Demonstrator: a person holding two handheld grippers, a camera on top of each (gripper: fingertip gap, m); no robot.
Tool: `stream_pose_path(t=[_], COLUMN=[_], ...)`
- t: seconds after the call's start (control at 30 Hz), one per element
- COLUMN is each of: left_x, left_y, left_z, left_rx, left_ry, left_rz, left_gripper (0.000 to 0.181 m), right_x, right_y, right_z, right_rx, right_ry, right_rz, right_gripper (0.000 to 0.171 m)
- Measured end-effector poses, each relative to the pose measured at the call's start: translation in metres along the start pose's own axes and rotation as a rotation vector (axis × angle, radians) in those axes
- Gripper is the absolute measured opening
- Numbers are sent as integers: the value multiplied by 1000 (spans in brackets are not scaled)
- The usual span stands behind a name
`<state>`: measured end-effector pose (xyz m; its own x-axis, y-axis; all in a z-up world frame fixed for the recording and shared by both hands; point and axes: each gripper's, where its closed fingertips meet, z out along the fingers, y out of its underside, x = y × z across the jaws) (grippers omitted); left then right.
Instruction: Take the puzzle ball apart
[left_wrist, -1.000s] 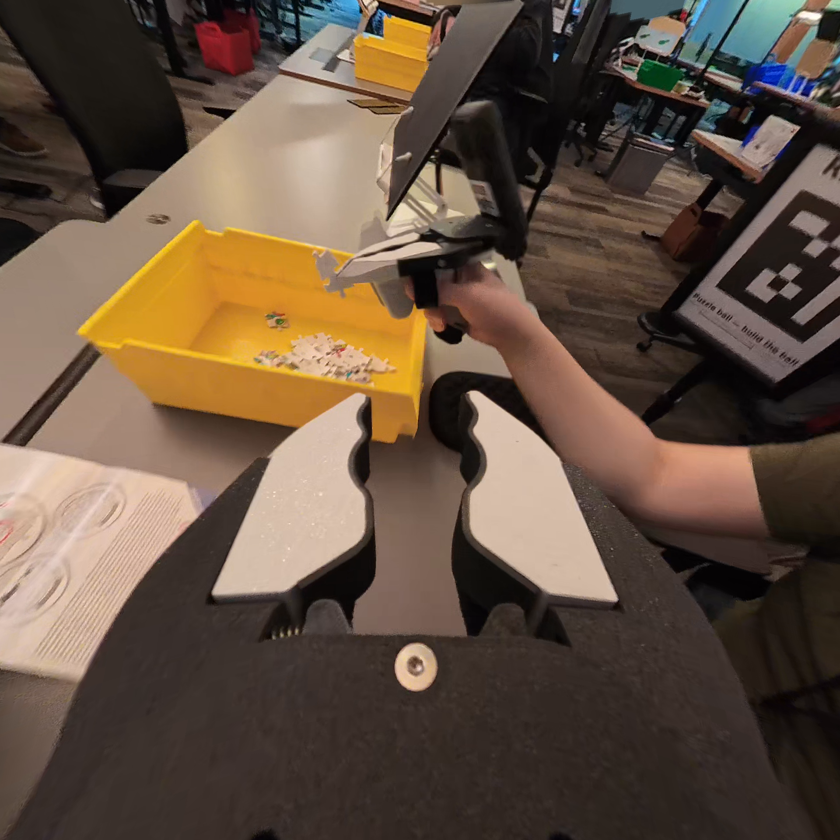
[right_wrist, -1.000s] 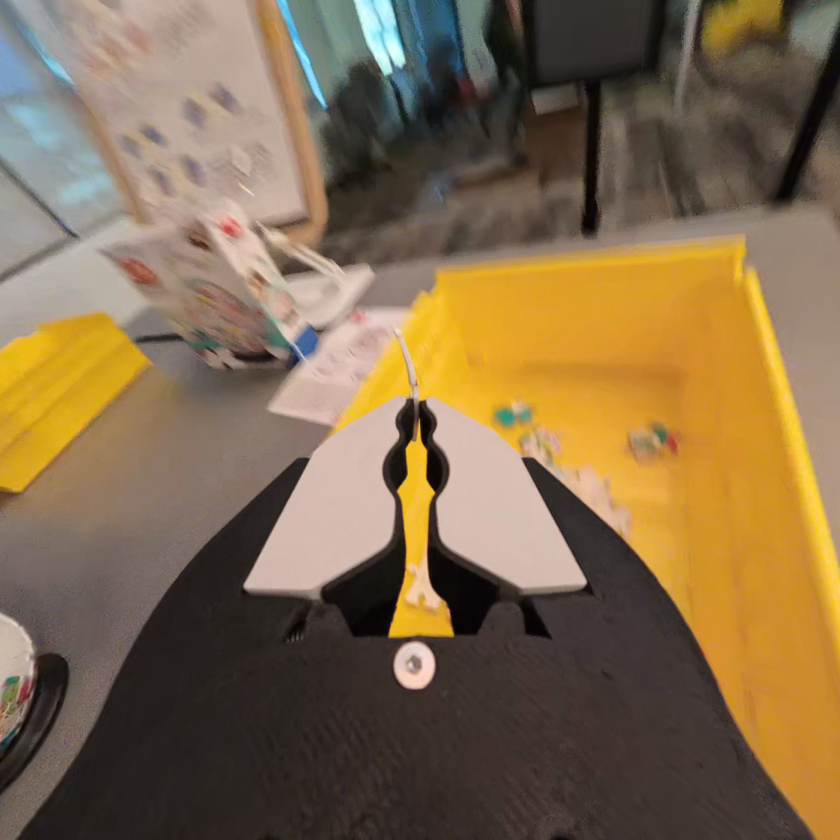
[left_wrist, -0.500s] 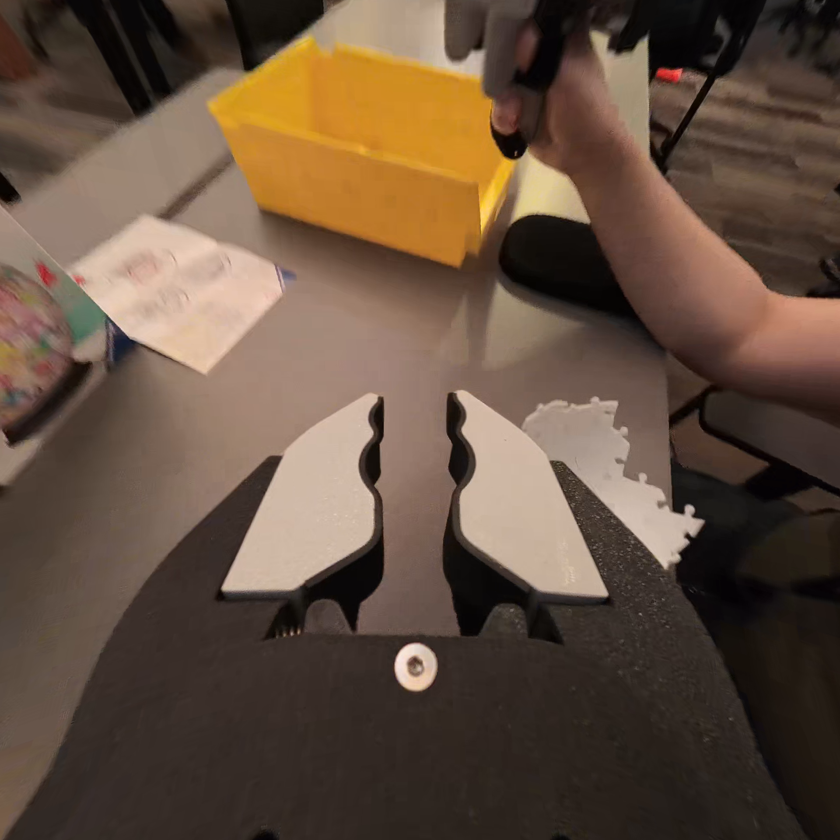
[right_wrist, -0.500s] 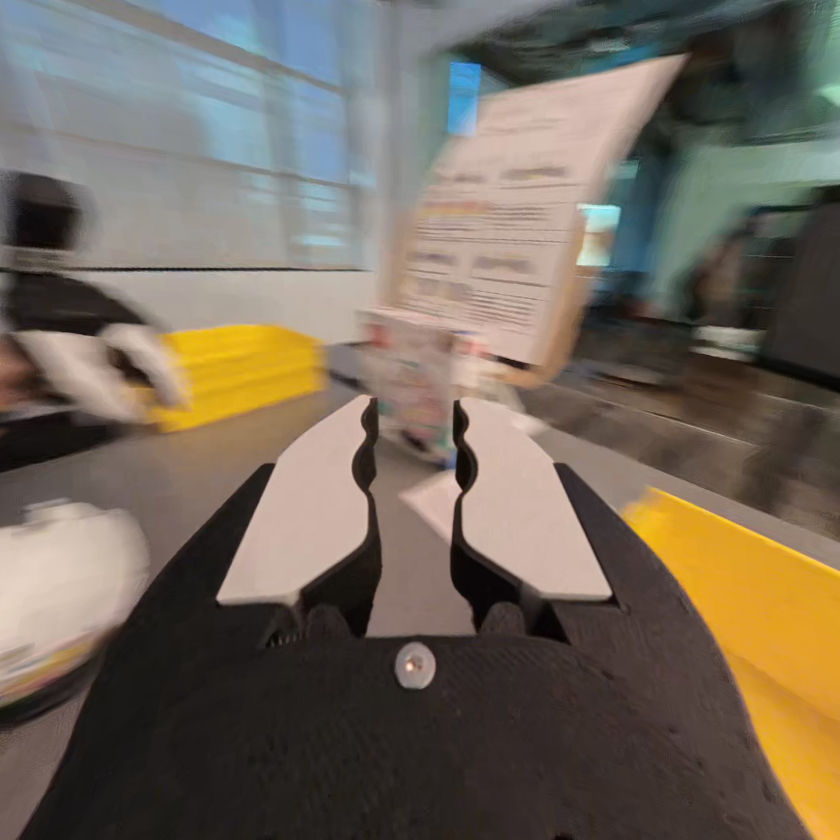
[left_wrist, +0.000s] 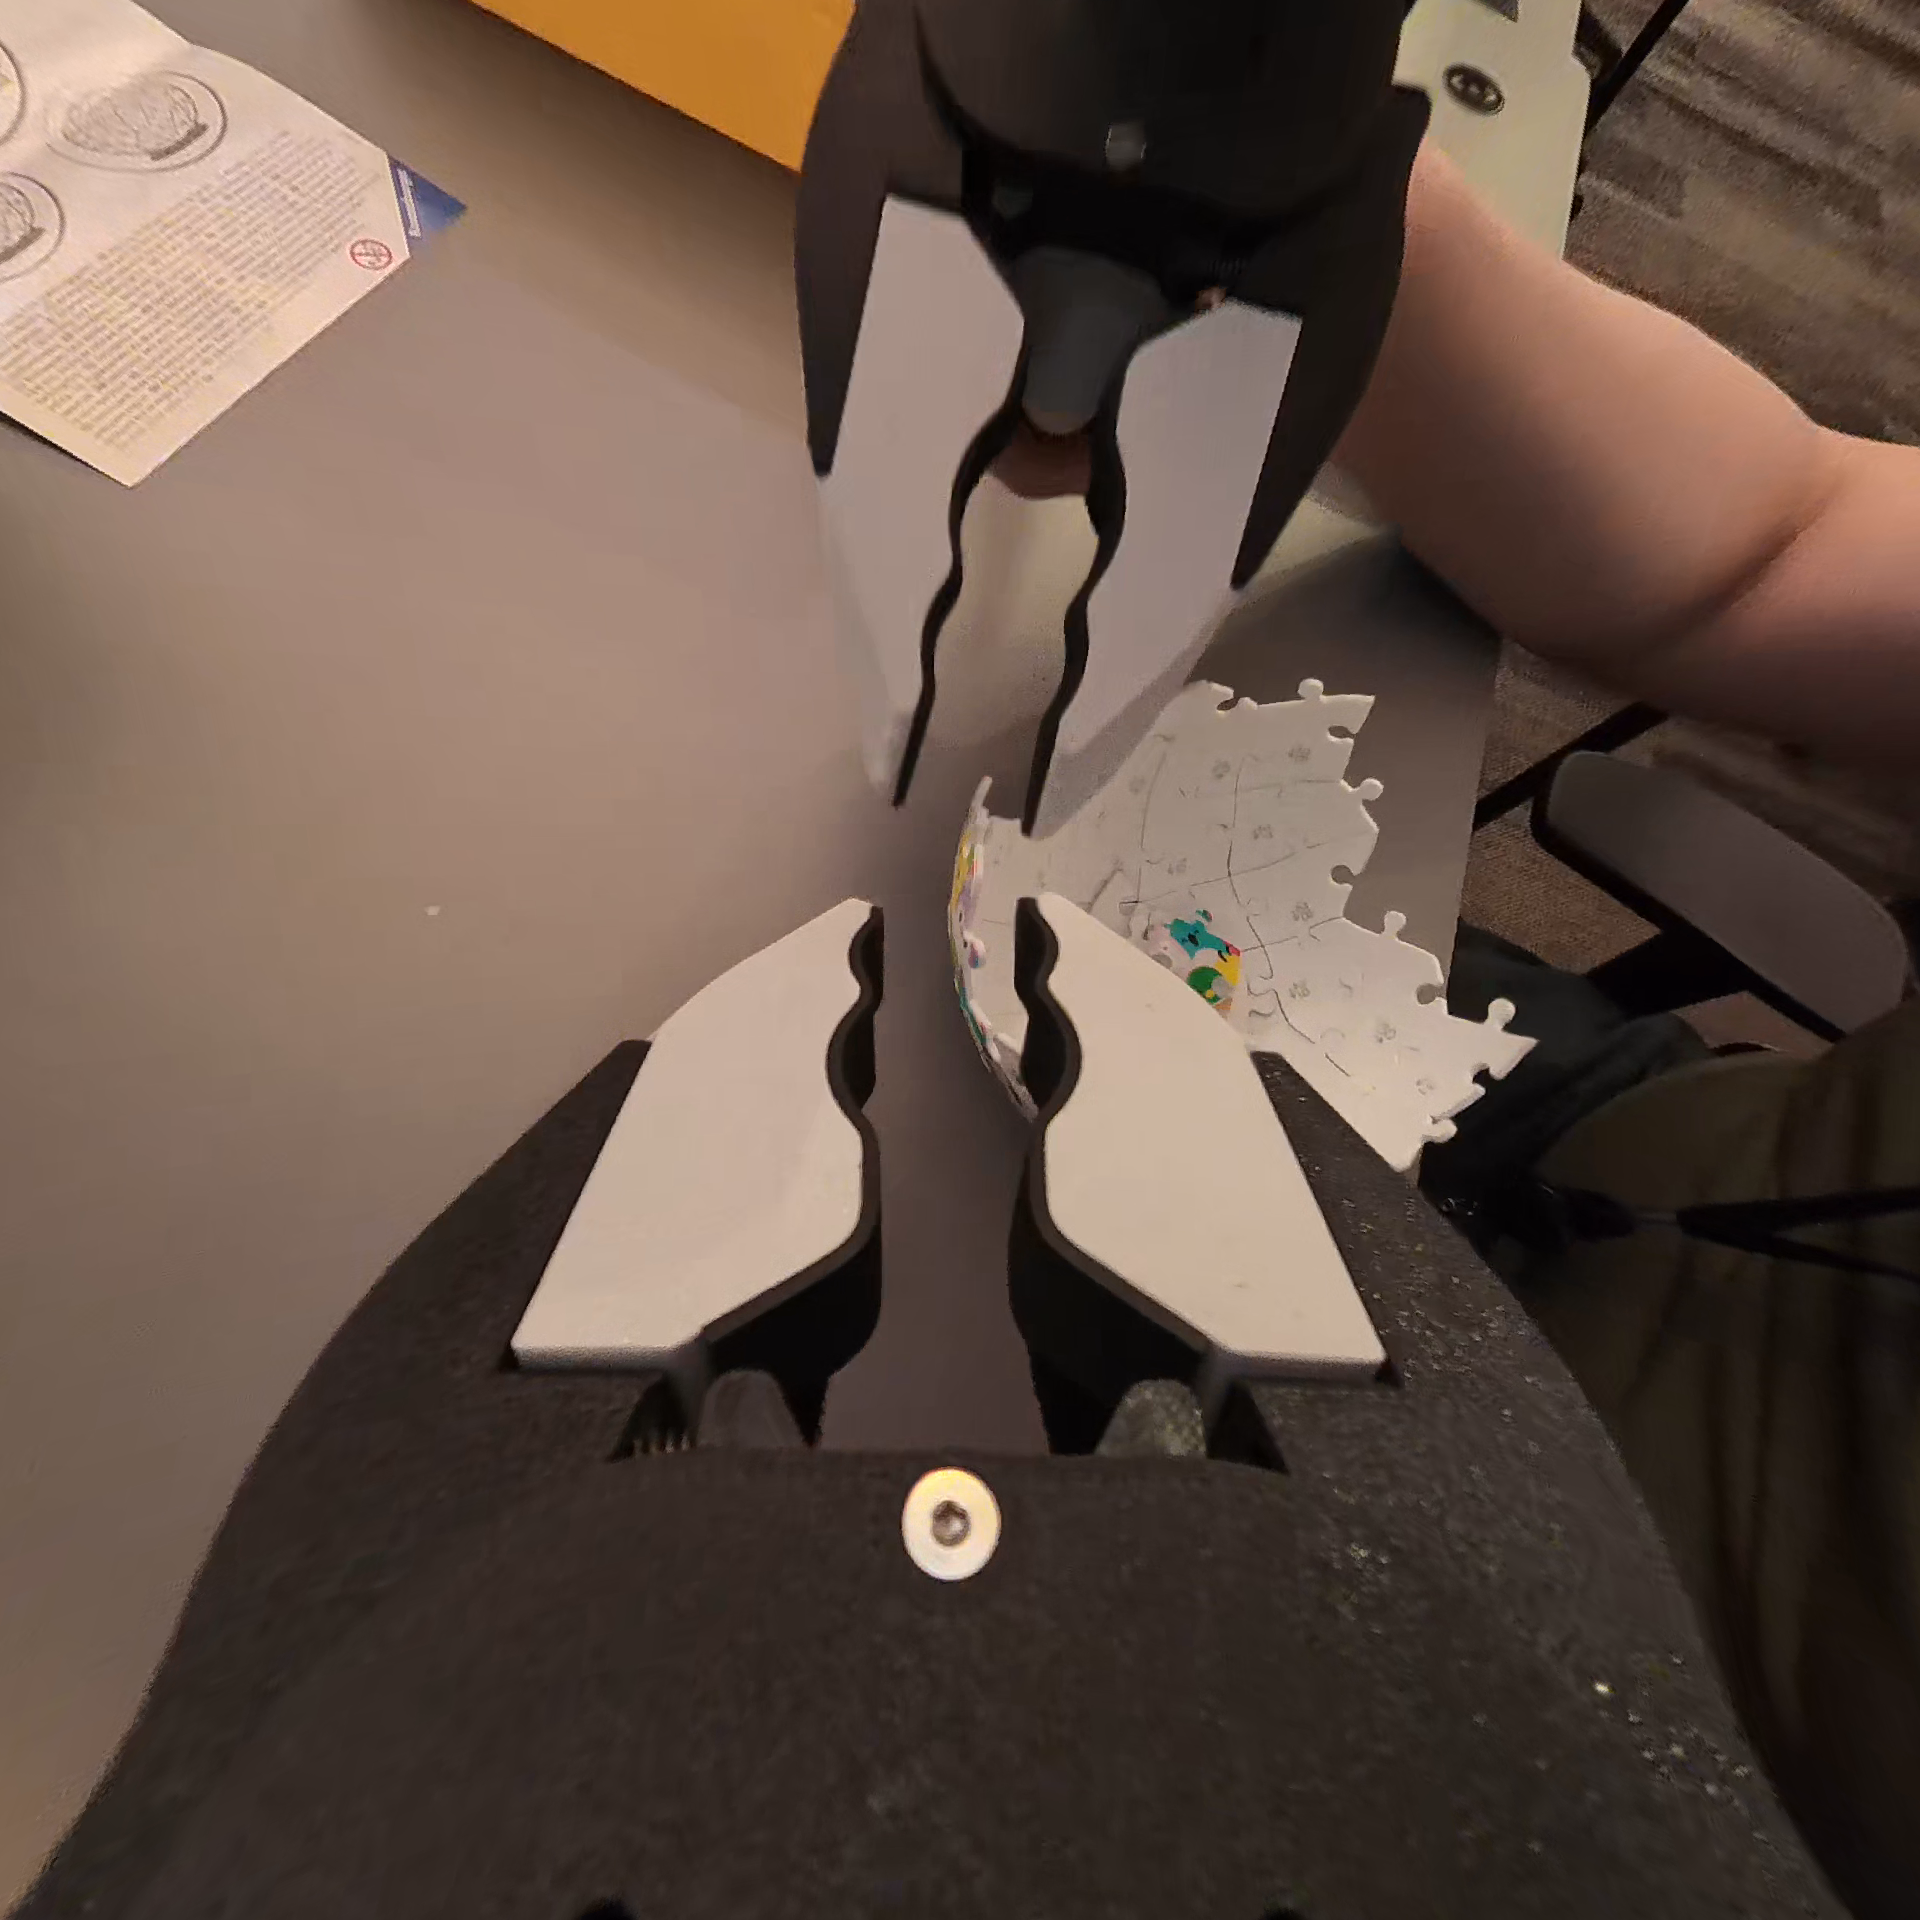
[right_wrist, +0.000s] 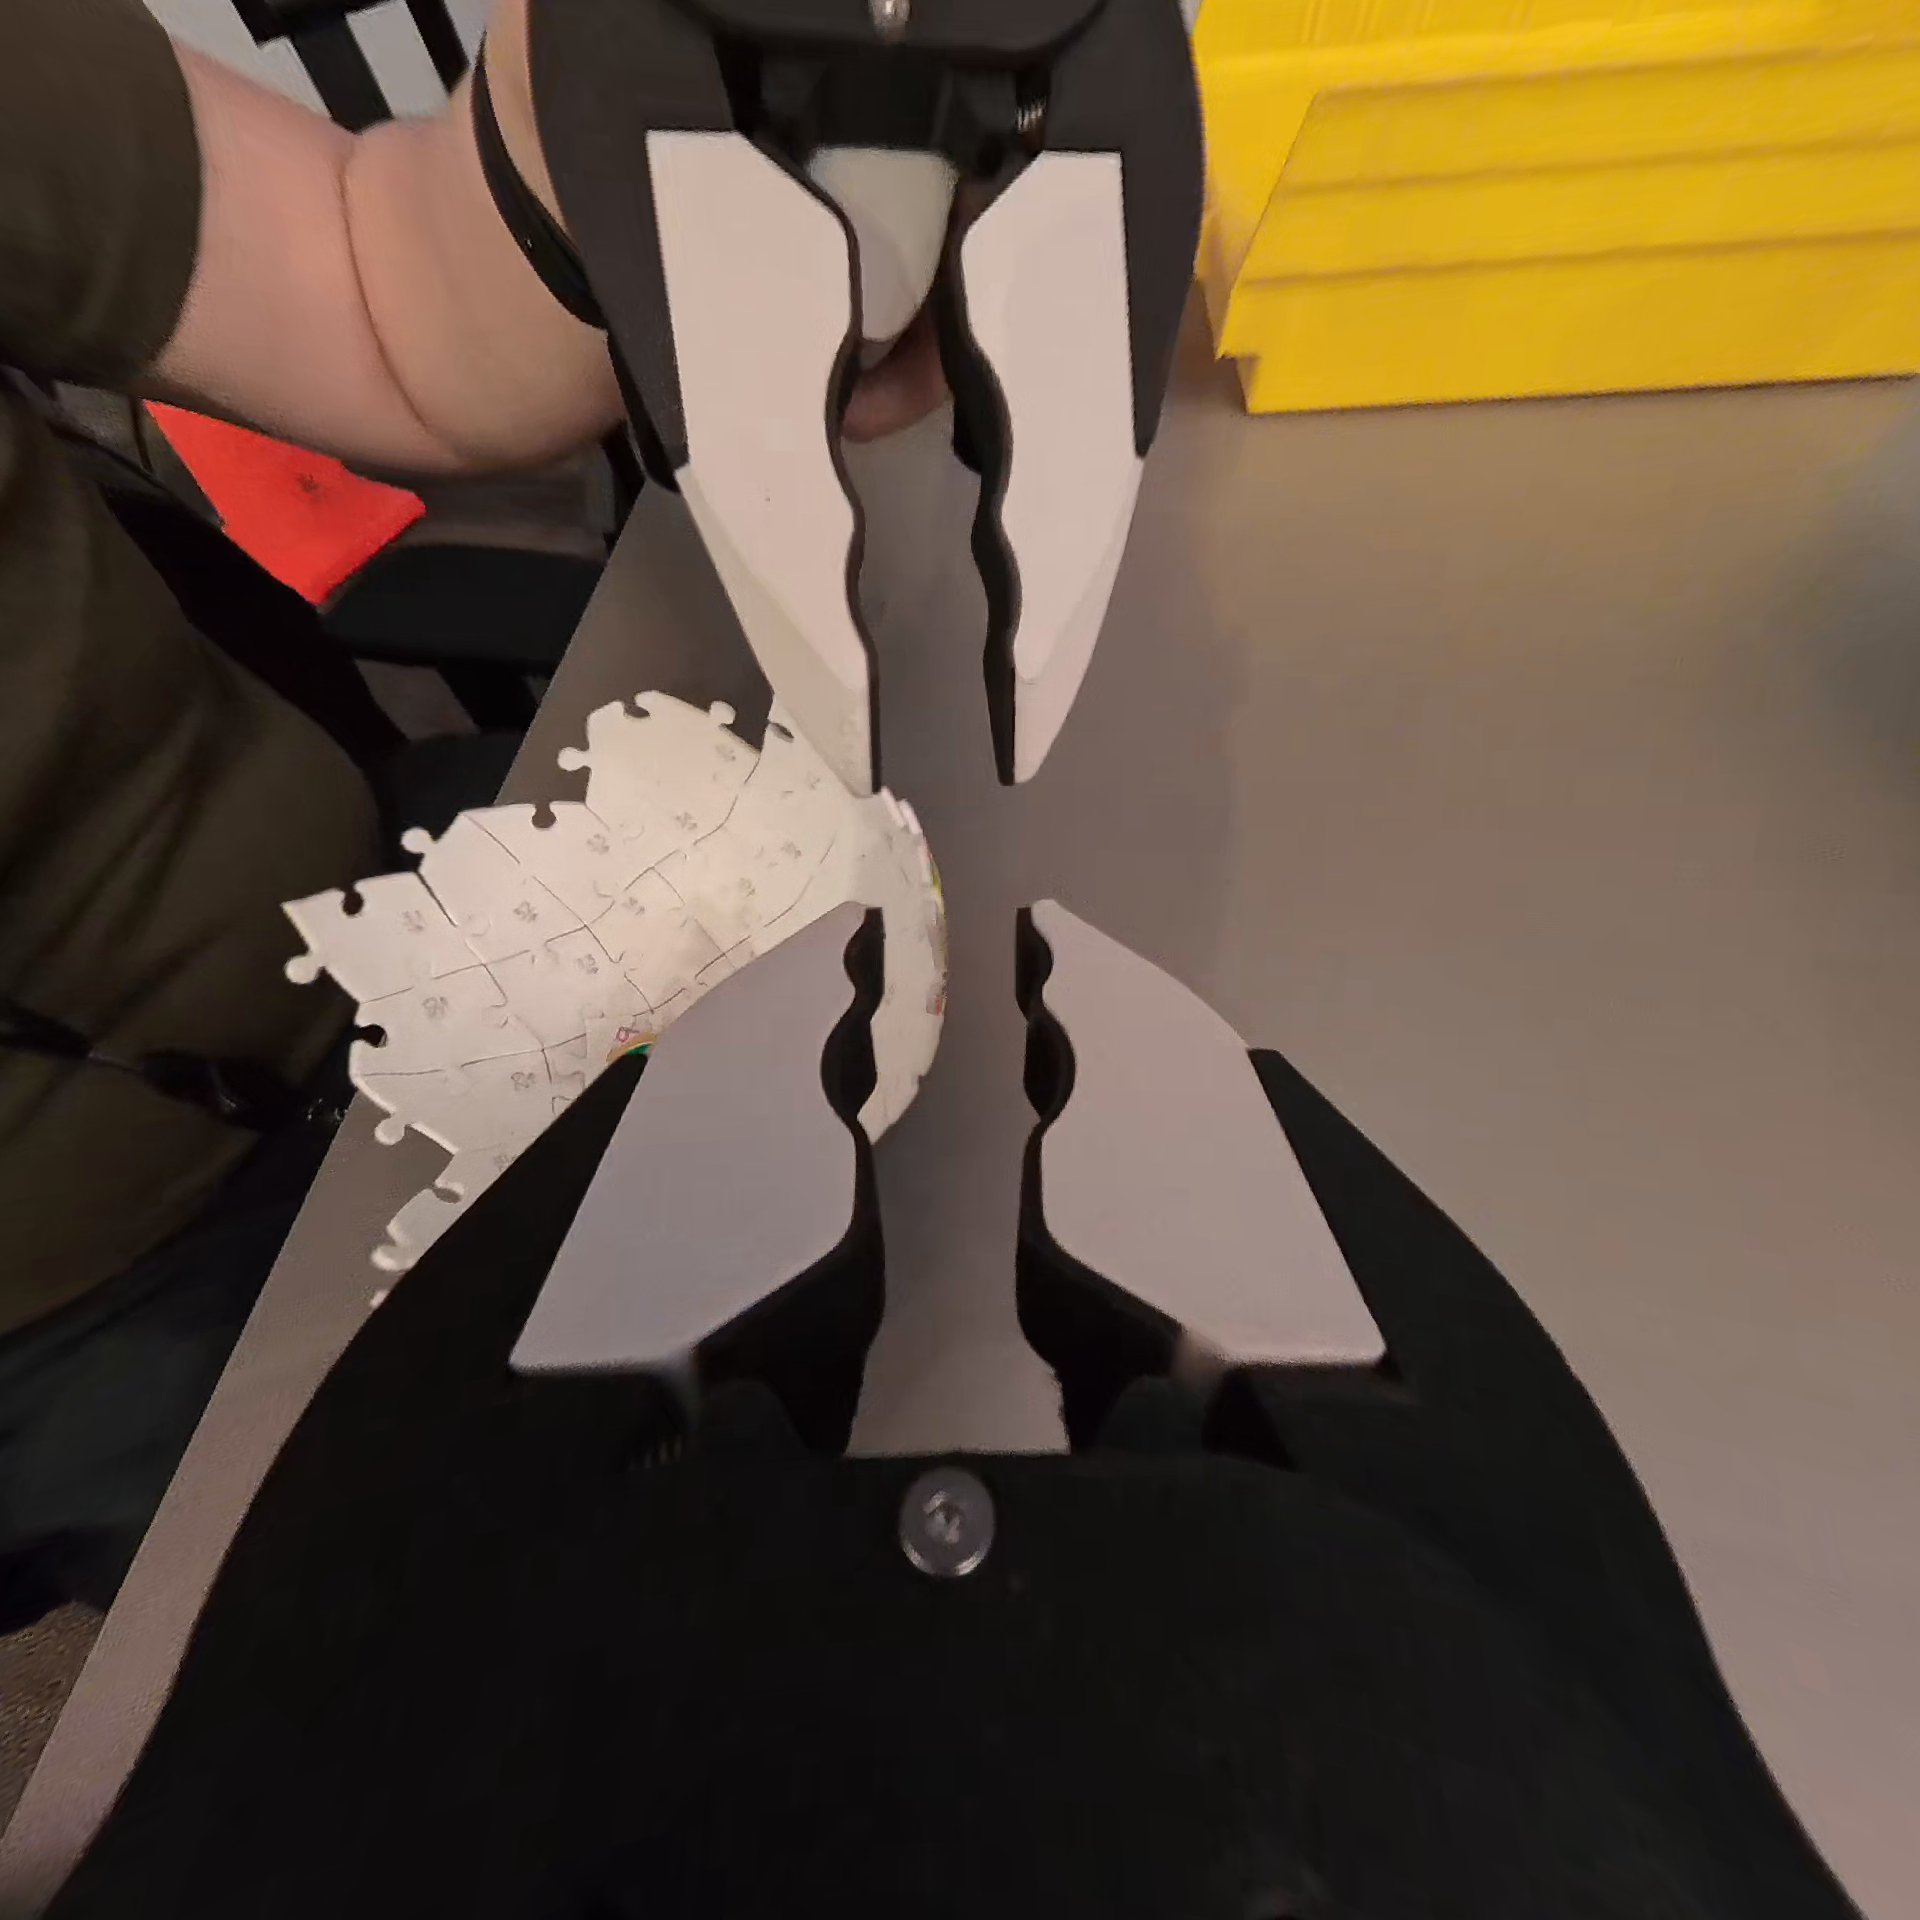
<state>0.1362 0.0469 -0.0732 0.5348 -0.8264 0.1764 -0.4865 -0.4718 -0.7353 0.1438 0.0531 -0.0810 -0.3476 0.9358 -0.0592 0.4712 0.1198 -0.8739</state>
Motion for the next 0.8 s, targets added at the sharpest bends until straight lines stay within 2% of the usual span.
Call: stream_pose_path(t=[0.07,0.2,0.3,0.57,0.8], left_x=[1,1,2,-3,2], left_y=[0,10,12,15,10], left_z=[4,15,19,20,20], left_rx=[-17,-132,-172,-238,-191], left_ry=[5,5,5,-39,24], left_rz=[0,12,35,85,41], left_gripper=[19,12,4,2,4], right_x=[2,-2,-1,-5,-2], right_y=[4,6,7,8,5], right_z=[4,8,9,6,2], right_rx=[-24,-39,-50,-15,36], right_ry=[12,-5,19,-8,-19], right_rz=[-1,-28,-69,-147,-142], right_gripper=[22,4,3,3,3])
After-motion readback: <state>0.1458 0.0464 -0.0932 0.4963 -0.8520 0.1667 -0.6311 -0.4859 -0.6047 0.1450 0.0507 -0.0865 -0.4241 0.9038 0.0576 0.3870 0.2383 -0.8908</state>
